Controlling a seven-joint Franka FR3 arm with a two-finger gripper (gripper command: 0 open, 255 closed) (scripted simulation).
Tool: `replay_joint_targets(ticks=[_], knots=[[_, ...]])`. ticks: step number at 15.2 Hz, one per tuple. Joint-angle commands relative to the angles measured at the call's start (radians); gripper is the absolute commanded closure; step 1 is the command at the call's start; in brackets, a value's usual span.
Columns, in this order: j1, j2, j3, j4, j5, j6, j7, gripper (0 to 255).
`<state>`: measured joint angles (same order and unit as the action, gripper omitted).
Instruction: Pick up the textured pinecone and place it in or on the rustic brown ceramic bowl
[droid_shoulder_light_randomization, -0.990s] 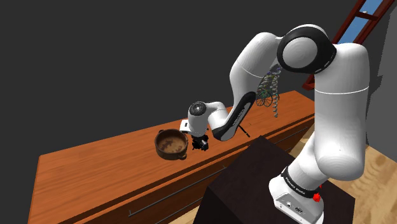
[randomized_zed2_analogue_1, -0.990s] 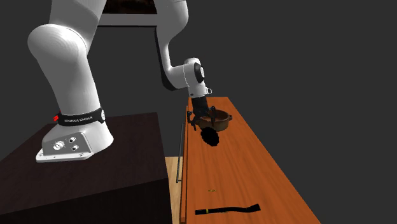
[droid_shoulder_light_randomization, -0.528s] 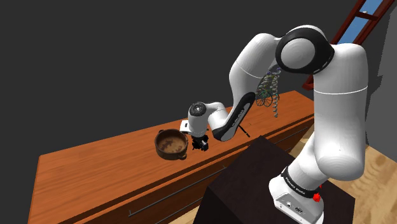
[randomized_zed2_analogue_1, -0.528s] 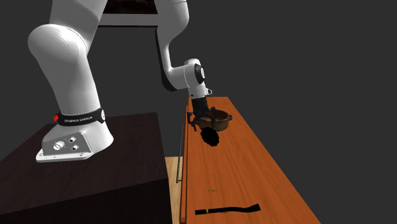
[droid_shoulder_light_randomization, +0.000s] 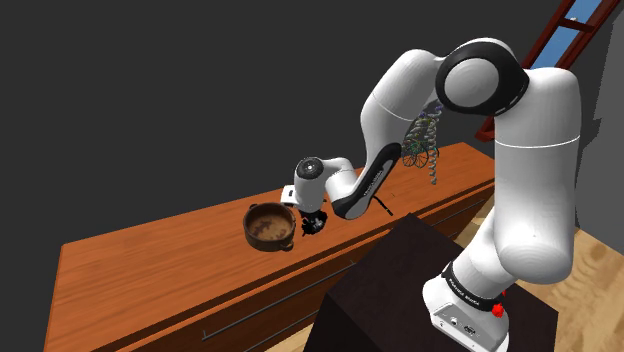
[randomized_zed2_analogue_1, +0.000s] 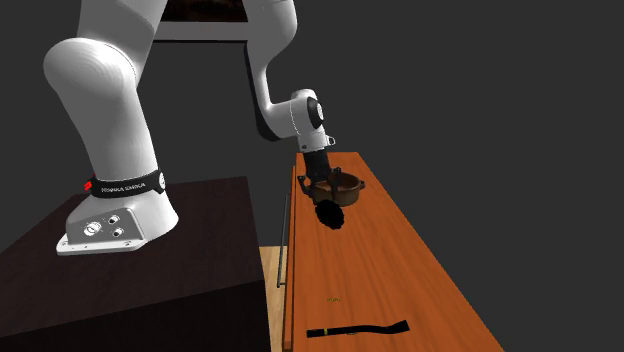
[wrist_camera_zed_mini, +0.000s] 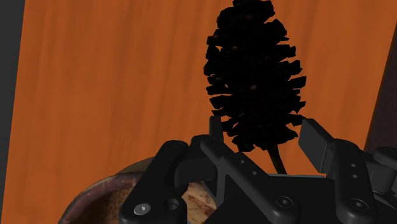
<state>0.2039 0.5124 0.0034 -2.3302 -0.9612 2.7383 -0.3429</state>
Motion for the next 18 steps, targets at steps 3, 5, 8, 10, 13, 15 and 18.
replay_joint_targets(ticks=[3, 5, 8, 10, 13, 15, 18], knots=[[-0.001, -0.003, 0.001, -0.019, 0.003, -0.005, -0.001, 255], [-0.011, -0.034, 0.014, -0.034, 0.026, -0.02, -0.026, 255], [-0.026, -0.08, 0.034, -0.054, 0.061, -0.043, -0.063, 255], [-0.035, -0.11, 0.047, -0.066, 0.086, -0.058, -0.089, 255], [-0.034, -0.109, 0.048, -0.064, 0.086, -0.058, -0.087, 0], [-0.388, -0.104, 0.254, -0.088, 0.446, 0.067, -0.616, 0], [-0.563, -0.041, 0.377, -0.06, 0.52, 0.072, -0.767, 0]])
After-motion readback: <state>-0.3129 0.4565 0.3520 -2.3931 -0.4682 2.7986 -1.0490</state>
